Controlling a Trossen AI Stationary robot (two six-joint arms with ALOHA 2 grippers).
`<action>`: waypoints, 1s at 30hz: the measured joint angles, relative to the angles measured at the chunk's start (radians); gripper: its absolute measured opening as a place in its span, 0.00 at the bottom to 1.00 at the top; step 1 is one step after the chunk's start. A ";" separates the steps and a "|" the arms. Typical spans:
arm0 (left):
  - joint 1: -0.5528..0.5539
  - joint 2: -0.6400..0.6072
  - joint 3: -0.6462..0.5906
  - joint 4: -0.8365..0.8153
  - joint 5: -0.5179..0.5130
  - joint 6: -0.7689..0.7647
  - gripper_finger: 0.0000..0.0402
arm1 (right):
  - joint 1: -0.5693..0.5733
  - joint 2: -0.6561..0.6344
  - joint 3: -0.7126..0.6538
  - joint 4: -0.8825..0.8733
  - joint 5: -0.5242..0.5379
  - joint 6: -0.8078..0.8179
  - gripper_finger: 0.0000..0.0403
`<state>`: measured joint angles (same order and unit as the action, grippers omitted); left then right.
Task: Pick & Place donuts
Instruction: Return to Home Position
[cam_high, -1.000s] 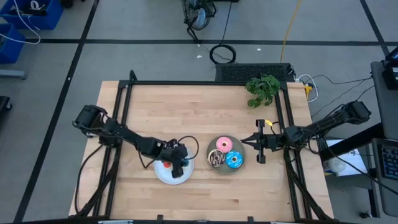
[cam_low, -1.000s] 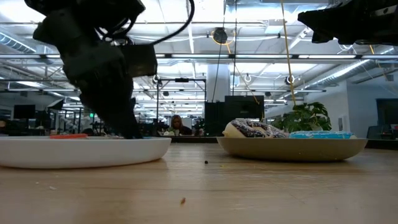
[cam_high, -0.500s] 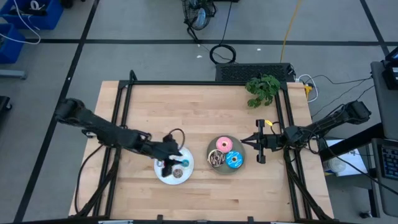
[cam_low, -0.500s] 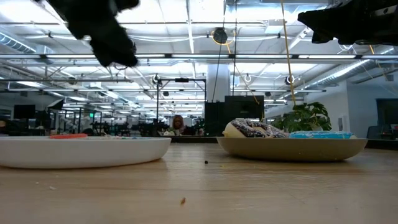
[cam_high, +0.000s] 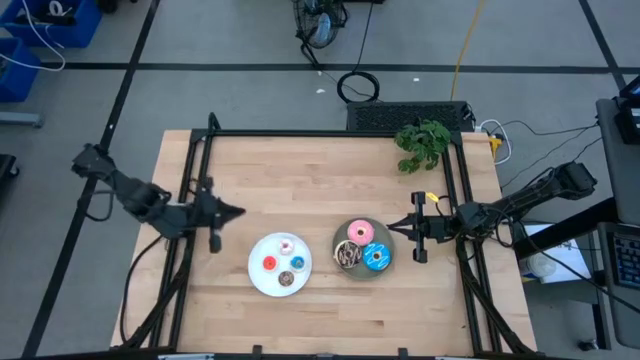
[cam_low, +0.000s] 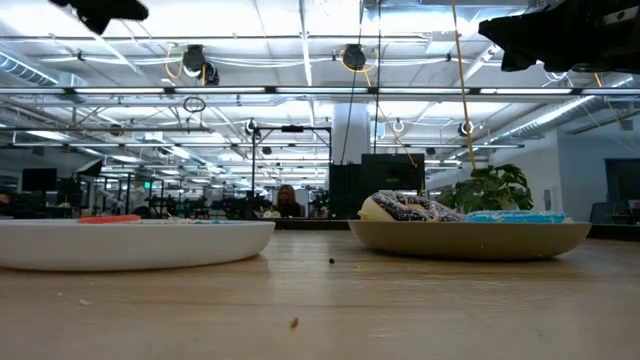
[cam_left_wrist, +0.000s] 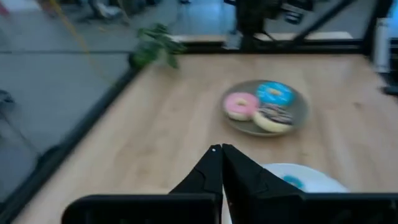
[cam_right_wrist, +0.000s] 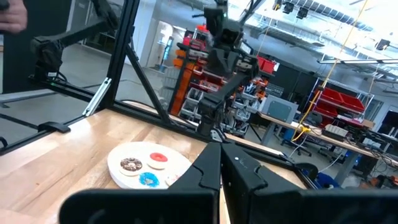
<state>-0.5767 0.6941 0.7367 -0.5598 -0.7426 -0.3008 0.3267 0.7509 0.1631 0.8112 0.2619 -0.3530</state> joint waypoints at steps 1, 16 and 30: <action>-0.008 -0.035 -0.025 0.002 -0.029 0.009 0.03 | 0.000 0.000 0.000 -0.001 0.001 0.000 0.00; 0.037 -0.586 -0.510 0.464 -0.095 0.328 0.01 | 0.000 -0.003 -0.004 0.033 0.043 0.081 0.00; 0.063 -0.689 -0.674 0.568 0.178 0.554 0.01 | -0.062 -0.148 -0.143 0.111 -0.029 0.178 0.00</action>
<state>-0.5138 0.0050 0.0629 0.0078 -0.5648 0.2535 0.2646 0.6033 0.0196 0.9226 0.2328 -0.1749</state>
